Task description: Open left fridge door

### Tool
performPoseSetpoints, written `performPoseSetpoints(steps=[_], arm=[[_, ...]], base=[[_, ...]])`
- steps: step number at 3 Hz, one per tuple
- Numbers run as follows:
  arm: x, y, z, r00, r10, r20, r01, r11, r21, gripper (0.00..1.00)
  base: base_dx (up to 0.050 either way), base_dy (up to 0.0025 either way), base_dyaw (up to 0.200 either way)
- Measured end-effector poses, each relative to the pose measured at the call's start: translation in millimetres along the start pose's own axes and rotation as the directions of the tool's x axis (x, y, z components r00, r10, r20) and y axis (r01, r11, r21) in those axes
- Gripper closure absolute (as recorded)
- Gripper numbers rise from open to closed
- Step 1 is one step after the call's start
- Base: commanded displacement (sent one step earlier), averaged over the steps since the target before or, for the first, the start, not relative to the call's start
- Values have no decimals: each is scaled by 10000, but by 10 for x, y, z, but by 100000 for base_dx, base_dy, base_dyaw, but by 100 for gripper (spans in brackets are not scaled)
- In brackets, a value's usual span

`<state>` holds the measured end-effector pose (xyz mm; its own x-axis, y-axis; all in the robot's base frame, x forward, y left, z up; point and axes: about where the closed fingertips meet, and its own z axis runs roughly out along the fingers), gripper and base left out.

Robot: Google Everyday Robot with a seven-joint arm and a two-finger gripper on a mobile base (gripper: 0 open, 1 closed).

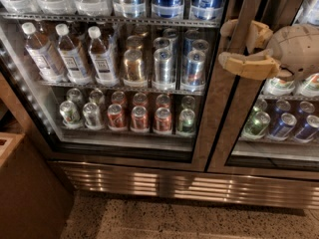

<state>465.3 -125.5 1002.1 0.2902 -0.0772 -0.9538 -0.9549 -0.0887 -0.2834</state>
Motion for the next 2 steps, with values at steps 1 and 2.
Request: performPoseSetpoints(steps=[1, 2], arm=[[2, 5, -5, 10000, -8, -15, 8, 10000, -36, 100], [5, 8, -9, 10000, -14, -28, 14, 10000, -68, 100]], base=[[0, 0, 0], [0, 0, 0]])
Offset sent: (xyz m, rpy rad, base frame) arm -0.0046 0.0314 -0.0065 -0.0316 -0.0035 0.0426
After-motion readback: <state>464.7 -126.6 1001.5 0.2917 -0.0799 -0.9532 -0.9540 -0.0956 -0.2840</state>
